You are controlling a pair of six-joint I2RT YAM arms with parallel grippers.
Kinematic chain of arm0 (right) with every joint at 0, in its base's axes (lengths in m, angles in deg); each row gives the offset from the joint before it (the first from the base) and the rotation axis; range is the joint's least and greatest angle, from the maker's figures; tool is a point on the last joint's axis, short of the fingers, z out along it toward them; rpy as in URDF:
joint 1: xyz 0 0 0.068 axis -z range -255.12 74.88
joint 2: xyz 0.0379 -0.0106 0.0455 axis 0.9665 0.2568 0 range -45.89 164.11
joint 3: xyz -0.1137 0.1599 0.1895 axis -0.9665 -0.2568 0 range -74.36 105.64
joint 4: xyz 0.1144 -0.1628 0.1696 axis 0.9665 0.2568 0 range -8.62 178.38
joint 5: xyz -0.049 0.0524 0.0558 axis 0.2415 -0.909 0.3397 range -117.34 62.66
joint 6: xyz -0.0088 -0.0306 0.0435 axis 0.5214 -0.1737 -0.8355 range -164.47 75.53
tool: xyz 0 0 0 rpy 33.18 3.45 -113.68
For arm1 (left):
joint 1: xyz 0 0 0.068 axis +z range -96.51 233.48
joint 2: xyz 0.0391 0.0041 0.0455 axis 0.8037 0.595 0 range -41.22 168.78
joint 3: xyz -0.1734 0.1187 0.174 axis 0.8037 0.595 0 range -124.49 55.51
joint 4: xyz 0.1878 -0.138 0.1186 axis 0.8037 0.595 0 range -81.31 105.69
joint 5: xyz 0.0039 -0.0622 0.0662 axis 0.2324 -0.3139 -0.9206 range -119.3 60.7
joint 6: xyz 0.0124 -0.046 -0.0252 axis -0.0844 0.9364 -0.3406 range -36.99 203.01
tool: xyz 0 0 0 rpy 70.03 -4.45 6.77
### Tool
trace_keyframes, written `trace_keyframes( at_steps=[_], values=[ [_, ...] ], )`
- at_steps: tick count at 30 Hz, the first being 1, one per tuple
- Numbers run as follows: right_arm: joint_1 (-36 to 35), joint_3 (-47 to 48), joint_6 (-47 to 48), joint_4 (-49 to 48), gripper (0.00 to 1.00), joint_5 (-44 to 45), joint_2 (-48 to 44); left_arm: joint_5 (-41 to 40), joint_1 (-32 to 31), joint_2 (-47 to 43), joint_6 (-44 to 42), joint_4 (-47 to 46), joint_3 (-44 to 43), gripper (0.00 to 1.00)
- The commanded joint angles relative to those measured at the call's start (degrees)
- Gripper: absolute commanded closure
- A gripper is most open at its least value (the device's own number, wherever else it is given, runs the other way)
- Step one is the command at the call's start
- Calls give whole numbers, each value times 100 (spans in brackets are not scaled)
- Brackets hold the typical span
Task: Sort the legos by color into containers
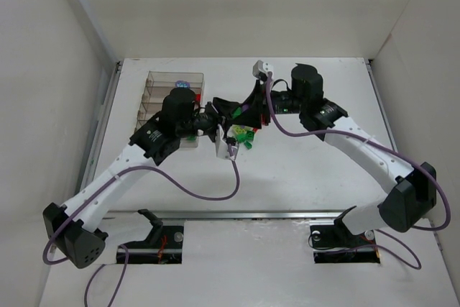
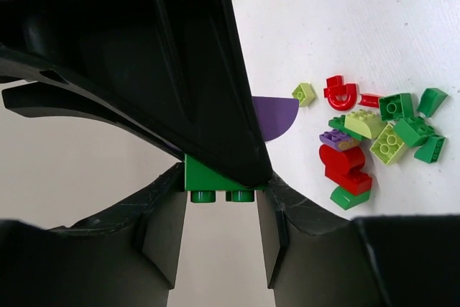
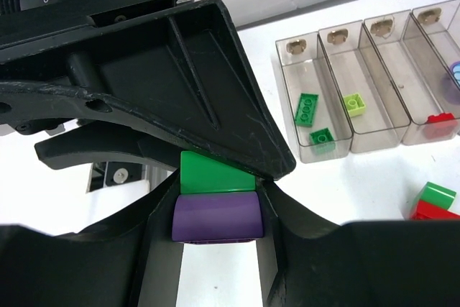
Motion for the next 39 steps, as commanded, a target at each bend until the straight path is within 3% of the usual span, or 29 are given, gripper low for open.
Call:
trace_keyframes(
  at_steps=[1, 2, 10, 22, 26, 28, 30, 31, 34, 39],
  values=[
    [42, -162, 86, -232, 93, -92, -79, 11, -36, -253, 249, 45, 22, 100],
    [112, -215, 86, -232, 100, -153, -79, -69, -36, -253, 249, 220, 22, 100],
    [578, -470, 86, -92, 100, -83, -193, -69, 841, -498, 442, 784, 355, 100],
    [632, 276, 86, -30, 100, -549, 1044, -500, 2054, -324, 1365, 846, 989, 100],
    [632, 724, 86, -30, 100, -847, 1511, 24, 2187, -261, 1216, 987, 831, 100],
    [632, 926, 86, -30, 100, -962, 1652, 229, 1944, -428, 1276, 514, 778, 76],
    [632, 980, 86, -30, 100, -1041, 1740, 229, 1670, -498, 1146, -38, 778, 43],
    [632, 1058, 86, -30, 100, -1093, 1740, 229, 1547, -499, 1093, -233, 830, 37],
    [500, 1059, 86, -30, 100, -1094, 1740, 159, 1133, -315, 1040, -822, 901, 28],
    [342, 998, 34, -30, 100, -1042, 1556, 221, 834, 29, 777, -877, 734, 28]
  ],
)
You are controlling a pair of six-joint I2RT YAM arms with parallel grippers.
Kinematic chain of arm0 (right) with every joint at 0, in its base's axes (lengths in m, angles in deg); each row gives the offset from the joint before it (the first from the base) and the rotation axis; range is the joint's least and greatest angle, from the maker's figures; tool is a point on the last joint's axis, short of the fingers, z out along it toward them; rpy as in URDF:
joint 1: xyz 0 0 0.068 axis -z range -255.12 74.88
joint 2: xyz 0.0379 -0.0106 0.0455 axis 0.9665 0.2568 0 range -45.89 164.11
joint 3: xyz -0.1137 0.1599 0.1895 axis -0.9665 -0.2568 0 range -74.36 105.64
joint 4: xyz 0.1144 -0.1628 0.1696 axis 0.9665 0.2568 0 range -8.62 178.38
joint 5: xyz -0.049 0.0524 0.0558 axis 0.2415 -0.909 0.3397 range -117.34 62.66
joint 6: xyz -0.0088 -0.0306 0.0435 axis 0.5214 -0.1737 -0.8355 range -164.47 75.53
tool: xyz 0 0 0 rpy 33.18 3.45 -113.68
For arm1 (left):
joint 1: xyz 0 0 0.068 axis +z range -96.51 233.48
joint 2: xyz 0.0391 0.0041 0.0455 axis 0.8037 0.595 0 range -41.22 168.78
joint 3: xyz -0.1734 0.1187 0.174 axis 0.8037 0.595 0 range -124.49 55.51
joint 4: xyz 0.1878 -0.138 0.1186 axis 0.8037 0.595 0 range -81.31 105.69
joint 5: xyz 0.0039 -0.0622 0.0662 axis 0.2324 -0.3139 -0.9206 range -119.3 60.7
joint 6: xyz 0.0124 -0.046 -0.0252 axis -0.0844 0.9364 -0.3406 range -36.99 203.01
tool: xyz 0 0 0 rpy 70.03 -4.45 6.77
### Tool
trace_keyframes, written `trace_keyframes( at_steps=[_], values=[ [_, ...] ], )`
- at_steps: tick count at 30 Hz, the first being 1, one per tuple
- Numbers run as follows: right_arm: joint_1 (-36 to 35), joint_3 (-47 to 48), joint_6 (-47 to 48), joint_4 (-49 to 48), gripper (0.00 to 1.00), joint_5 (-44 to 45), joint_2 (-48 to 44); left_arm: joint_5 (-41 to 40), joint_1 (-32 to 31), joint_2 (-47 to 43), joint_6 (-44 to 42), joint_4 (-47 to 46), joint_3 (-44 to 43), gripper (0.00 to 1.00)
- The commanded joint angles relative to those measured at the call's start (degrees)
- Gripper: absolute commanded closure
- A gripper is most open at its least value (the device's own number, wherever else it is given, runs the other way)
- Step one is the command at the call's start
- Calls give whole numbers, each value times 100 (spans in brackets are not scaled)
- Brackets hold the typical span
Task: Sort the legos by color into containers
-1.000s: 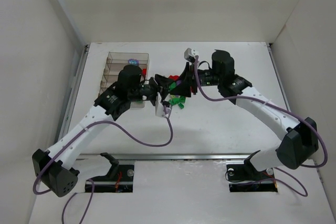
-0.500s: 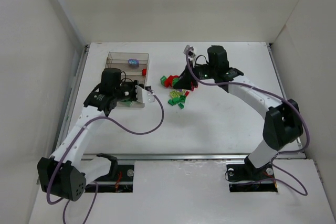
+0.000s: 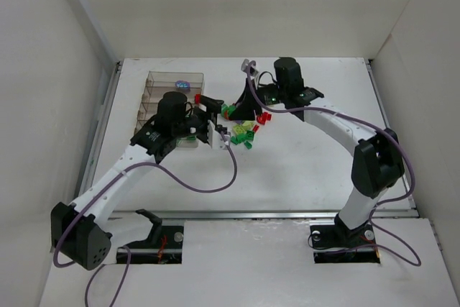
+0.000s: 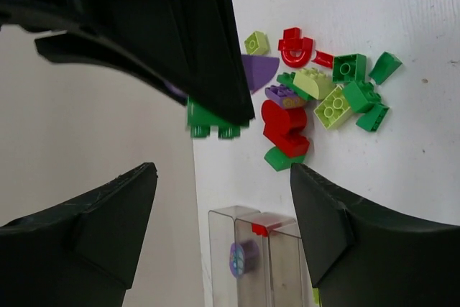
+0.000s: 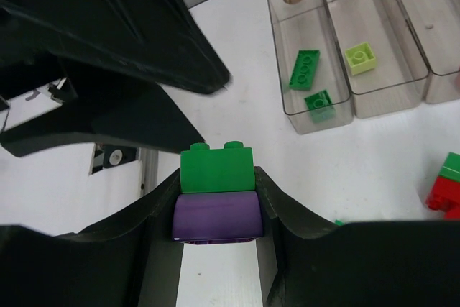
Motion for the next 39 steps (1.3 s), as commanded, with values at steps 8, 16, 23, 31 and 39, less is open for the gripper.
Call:
trace_keyframes(
  at_steps=[8, 16, 23, 31, 39],
  values=[
    [-264, 37, -13, -177, 100, -145, -463, 348, -150, 292, -530, -628, -193, 41],
    [-388, 37, -13, -177, 100, -145, -568, 401, -203, 125, -530, -857, -131, 57],
    [-440, -138, -13, -177, 100, -92, -743, 217, -317, -68, -390, -989, -79, 36],
    [-502, -191, -13, -177, 100, 84, -1078, 409, -317, -605, -416, -1200, 290, 48],
    [-555, -243, -13, -177, 100, 22, -1253, 524, -378, -552, -557, -963, 150, 51]
  ],
)
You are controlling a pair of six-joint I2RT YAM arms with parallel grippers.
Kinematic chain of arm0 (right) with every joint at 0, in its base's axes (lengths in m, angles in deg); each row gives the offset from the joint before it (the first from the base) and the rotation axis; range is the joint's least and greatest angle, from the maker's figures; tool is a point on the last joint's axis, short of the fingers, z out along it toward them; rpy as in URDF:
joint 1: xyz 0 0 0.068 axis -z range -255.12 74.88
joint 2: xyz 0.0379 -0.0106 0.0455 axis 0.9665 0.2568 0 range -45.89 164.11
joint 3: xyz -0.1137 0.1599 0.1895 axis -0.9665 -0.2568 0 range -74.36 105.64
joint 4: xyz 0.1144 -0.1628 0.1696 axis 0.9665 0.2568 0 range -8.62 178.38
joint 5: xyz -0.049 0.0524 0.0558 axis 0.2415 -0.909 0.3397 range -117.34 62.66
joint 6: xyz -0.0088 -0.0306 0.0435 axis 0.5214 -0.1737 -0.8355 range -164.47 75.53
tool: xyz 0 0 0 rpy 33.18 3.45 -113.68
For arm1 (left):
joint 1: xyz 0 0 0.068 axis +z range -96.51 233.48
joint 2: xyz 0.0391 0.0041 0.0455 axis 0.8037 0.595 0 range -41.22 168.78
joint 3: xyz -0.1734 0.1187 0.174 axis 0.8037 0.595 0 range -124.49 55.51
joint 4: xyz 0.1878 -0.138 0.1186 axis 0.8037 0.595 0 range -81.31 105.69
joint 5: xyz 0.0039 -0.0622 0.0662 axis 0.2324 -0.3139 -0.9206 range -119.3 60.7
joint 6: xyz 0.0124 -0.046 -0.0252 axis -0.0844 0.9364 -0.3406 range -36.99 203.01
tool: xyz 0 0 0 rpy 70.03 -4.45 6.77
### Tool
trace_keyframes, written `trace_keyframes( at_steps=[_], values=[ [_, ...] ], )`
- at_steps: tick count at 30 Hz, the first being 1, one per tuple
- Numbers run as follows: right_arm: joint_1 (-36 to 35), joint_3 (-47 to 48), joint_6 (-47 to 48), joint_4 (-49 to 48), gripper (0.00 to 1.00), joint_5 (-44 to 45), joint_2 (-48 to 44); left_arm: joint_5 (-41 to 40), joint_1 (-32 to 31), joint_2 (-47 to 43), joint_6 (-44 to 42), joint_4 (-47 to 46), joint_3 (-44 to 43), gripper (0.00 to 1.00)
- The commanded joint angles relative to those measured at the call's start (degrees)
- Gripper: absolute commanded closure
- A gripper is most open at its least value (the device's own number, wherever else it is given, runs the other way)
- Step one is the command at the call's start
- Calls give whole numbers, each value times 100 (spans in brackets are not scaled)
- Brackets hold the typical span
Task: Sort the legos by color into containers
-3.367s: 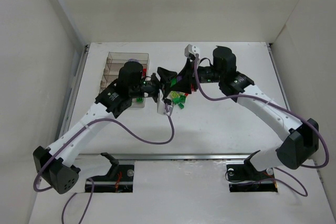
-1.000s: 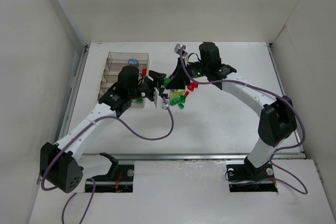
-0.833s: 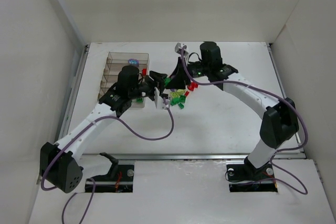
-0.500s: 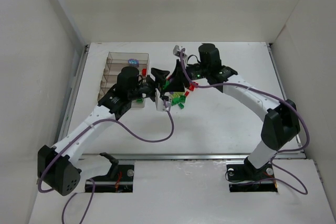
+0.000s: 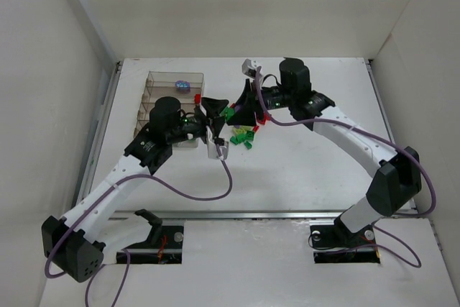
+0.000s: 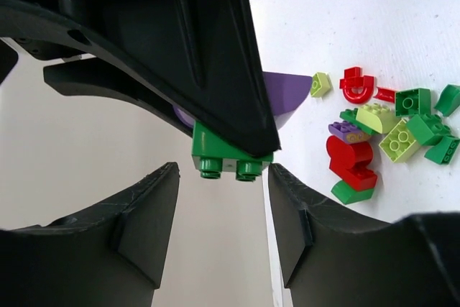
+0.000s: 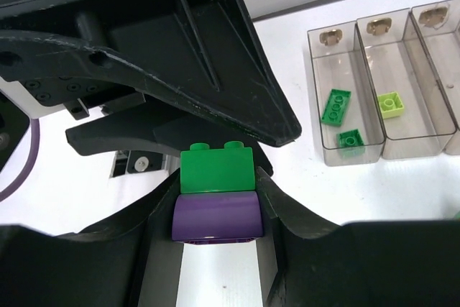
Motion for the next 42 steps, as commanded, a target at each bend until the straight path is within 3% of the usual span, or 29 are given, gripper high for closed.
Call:
trace_keyframes(
  at_steps=[1, 4, 14, 18, 19, 21, 23, 26, 27, 29, 35, 42],
  values=[
    [-89, -32, 22, -177, 100, -76, -242, 153, -82, -54, -56, -126, -86, 51],
    [-89, -84, 22, -177, 100, -76, -294, 152, -134, -54, -109, -126, -86, 51],
    [-89, -23, 22, -177, 100, 56, -294, 205, -328, -220, -311, -3, -86, 65],
    [-89, 30, 22, -177, 100, 56, -242, 205, -380, -273, -364, 50, -86, 79],
    [-89, 30, 22, -177, 100, 56, -242, 205, -433, -273, -364, 50, -86, 88],
    [-89, -119, 22, -177, 100, 126, -294, 205, -433, -334, -417, 50, -33, 96],
    [-89, -189, 22, -177, 100, 179, -294, 153, -433, -387, -417, 103, 27, 97],
    [-89, -269, 22, -45, 86, 240, -294, -23, -433, -449, -417, 348, 28, 100],
    [-89, -330, 22, 68, 77, 240, -294, -84, -433, -449, -417, 410, 28, 100],
    [-27, -392, 22, 148, 70, 302, -347, -251, -433, -511, -364, 620, 28, 100],
    [166, -533, 22, 359, 68, 371, -348, -392, -433, -563, -312, 1095, -25, 100],
    [280, -164, 452, 1597, 64, 636, 12, -411, -187, -616, -197, 1219, 257, 100]
  ],
)
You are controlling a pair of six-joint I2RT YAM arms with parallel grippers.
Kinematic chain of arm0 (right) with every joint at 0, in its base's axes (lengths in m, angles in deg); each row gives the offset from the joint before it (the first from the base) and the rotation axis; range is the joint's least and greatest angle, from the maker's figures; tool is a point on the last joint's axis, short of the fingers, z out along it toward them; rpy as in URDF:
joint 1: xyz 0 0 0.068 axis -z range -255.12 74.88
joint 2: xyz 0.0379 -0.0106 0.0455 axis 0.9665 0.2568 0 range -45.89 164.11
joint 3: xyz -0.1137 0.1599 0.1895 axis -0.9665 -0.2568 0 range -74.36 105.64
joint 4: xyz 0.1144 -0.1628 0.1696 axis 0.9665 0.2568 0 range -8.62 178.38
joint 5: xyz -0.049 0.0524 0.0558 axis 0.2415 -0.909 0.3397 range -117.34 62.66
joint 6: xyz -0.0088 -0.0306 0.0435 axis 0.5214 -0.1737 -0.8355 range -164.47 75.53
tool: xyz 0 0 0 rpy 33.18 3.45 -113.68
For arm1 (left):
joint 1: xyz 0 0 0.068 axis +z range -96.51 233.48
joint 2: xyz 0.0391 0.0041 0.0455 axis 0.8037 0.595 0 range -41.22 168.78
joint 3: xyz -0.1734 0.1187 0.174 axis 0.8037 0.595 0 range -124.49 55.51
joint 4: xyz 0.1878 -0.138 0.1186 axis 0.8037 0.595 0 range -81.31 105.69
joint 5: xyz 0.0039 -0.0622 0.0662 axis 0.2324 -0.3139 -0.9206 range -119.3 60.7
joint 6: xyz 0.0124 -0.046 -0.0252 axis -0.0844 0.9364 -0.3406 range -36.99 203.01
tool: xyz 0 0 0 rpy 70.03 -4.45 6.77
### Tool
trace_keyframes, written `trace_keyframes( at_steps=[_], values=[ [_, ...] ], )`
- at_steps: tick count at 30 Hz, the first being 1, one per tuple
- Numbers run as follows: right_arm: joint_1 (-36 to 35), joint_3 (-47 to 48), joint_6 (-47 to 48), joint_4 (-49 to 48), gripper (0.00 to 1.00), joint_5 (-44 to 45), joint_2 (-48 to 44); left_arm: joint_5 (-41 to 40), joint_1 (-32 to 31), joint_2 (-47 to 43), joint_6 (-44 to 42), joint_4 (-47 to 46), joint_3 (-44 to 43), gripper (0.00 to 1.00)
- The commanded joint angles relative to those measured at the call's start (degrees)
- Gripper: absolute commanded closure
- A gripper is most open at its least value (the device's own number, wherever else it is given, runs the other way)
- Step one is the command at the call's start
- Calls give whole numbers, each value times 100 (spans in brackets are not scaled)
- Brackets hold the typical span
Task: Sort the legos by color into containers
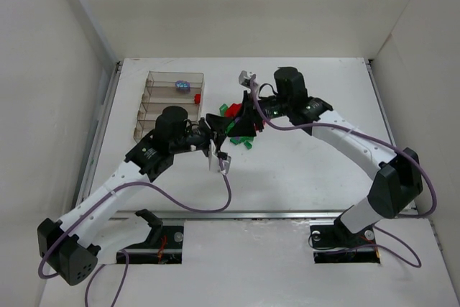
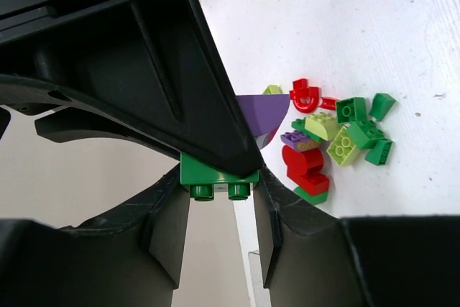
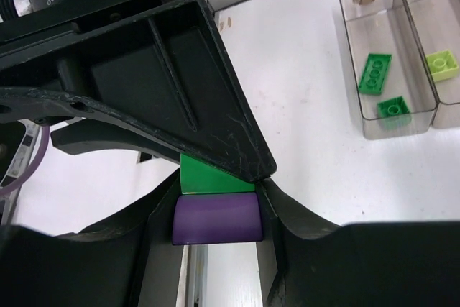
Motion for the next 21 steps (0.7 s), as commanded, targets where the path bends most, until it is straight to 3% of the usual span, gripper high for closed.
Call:
trace_keyframes(
  at_steps=[1, 5, 12, 13, 15, 19, 21],
  values=[
    [381, 201, 446, 1104, 62, 524, 220, -237, 265, -341, 52, 465, 88, 100],
    [381, 140, 499, 1027, 55, 576, 221, -238, 265, -393, 52, 526, 229, 100],
    [433, 87, 499, 973, 56, 691, 352, -378, 265, -288, 52, 579, 413, 100],
    [494, 87, 499, 973, 67, 691, 353, -448, 265, -288, 131, 527, 466, 100],
    [495, 87, 499, 912, 71, 613, 406, -449, 265, -288, 202, 457, 466, 100],
    [495, 87, 499, 859, 98, 463, 467, -396, 265, -288, 254, 386, 466, 100],
    [547, 34, 499, 745, 100, 463, 389, -527, 265, -288, 254, 386, 466, 100]
  ],
)
